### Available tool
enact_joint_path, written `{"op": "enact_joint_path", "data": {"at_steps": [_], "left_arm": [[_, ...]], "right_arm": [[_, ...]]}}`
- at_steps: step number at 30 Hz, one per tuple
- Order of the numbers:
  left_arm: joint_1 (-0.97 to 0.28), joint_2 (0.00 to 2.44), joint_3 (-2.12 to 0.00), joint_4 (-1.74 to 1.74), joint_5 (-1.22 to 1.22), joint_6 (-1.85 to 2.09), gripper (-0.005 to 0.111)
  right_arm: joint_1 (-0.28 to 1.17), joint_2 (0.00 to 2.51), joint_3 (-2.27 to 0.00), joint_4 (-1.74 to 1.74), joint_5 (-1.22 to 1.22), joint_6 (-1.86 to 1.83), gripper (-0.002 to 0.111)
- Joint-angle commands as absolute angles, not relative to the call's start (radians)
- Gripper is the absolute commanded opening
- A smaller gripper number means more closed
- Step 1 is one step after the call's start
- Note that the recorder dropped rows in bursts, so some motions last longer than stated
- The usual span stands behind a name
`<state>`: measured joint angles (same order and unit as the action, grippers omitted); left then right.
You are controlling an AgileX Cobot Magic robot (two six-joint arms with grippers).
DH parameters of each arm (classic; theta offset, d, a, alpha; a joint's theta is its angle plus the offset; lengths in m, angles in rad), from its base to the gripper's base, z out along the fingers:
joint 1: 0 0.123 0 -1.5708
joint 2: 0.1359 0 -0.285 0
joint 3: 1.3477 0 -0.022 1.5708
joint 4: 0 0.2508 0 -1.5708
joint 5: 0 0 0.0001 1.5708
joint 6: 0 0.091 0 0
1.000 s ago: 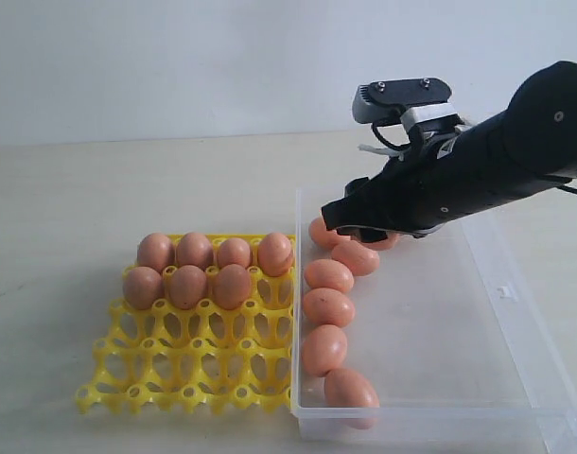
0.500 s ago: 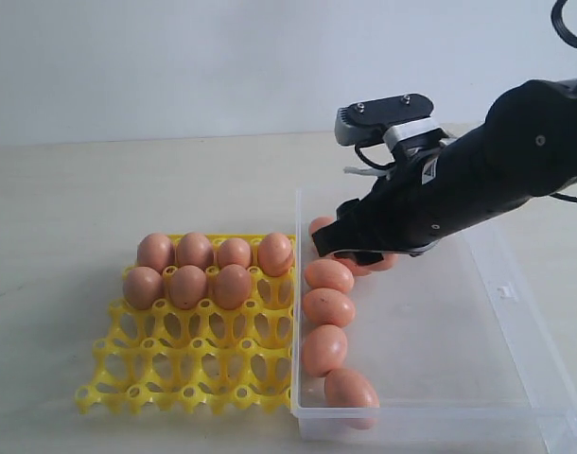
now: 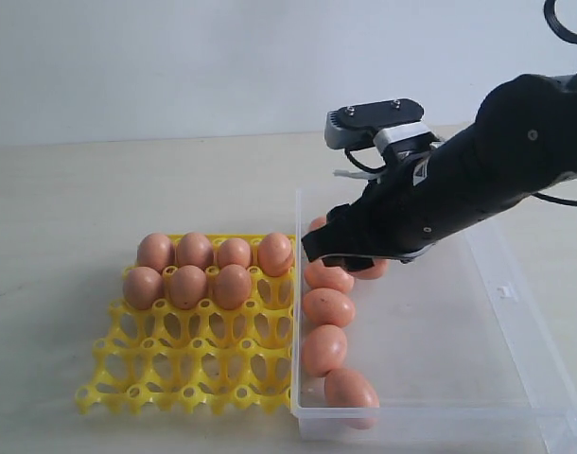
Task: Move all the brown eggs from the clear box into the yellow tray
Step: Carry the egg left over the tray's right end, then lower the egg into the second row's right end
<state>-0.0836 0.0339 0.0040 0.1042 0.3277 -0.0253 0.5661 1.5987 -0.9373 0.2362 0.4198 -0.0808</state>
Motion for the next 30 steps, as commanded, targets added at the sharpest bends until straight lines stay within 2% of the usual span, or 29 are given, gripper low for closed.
{"op": "enact_joint_path", "data": {"at_steps": [1,11,25,30], "left_arm": [[-0.091,0.036,0.000,0.102,0.316,-0.030,0.000],[-0.091,0.036,0.000,0.102,0.316,-0.030,0.000],[-0.091,0.036,0.000,0.102,0.316,-0.030,0.000],[-0.091,0.036,0.000,0.102,0.316,-0.030,0.000]], "right_arm": [[0.552,1.591,-0.946,0.583,0.382,-0.409,0.023],[0.552,1.629,-0.947,0.875,0.421,-0.689,0.023],[0.550,1.753,-1.243,0.332,0.776,-0.336,0.023],[0.558,1.795,-1.295,0.226,0.806,-0.278,0.023]]}}
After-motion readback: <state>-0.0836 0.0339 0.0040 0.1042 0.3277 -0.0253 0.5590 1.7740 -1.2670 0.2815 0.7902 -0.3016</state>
